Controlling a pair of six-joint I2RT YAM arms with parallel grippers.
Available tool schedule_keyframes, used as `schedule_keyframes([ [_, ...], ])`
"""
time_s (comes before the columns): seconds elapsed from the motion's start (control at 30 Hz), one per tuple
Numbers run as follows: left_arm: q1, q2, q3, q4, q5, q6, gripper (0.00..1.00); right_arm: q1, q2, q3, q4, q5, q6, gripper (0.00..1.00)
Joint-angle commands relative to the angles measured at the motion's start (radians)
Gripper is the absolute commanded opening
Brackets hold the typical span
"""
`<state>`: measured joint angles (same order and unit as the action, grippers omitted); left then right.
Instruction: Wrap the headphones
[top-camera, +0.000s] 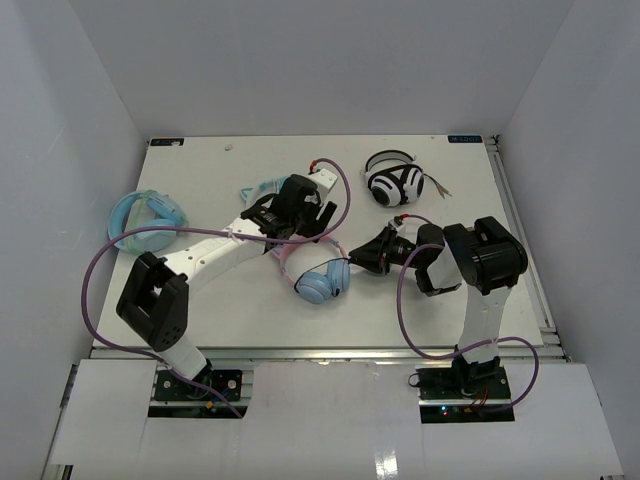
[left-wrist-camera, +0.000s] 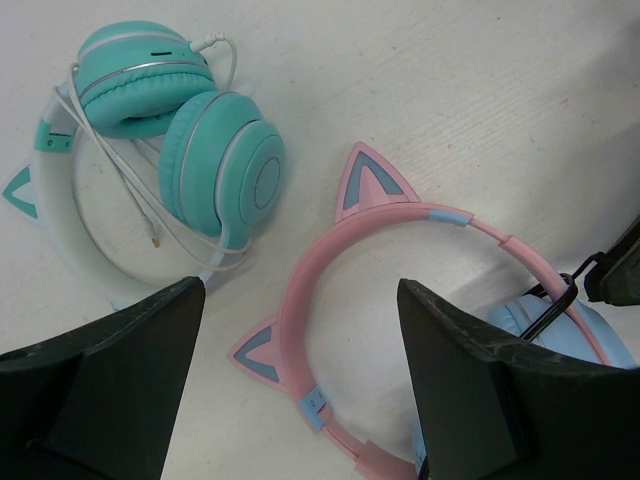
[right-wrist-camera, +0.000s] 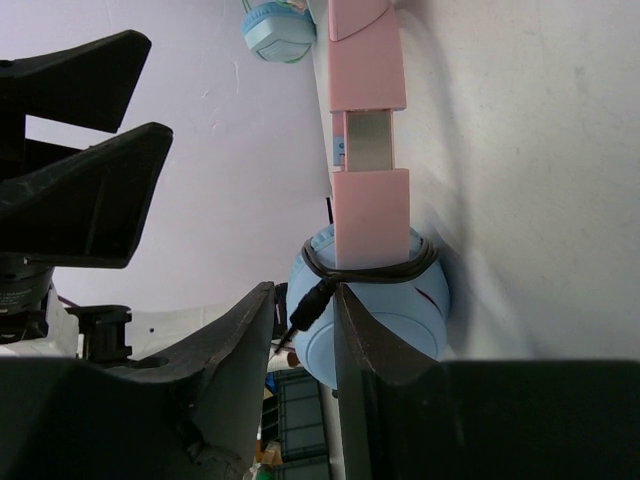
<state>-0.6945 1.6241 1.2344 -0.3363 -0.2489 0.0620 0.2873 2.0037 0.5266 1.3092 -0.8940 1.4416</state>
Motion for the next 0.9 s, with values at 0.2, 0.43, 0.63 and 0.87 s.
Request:
schedule_keyframes([
  [0.2, 0.003, -0.097, -0.019, 0.005, 0.036, -0.037, 0.89, -0.020, -0.008, 0.077, 0.384, -0.003, 0.108, 0.37],
  [0.43, 0.003, -0.103, -0.020, 0.006, 0.046, -0.049, 0.89, -0.020, -0.006, 0.056, 0.452, -0.003, 0.141, 0.38],
  [0.63, 0.003, -0.093, -0.018, 0.011, 0.051, -0.054, 0.89, -0.010, -0.007, 0.035, 0.576, -0.007, 0.227, 0.38],
  [0.87, 0.003, -0.086, -0.016, 0.013, 0.054, -0.054, 0.89, 0.009, -0.031, 0.038, 0.576, -0.033, 0.223, 0.41],
])
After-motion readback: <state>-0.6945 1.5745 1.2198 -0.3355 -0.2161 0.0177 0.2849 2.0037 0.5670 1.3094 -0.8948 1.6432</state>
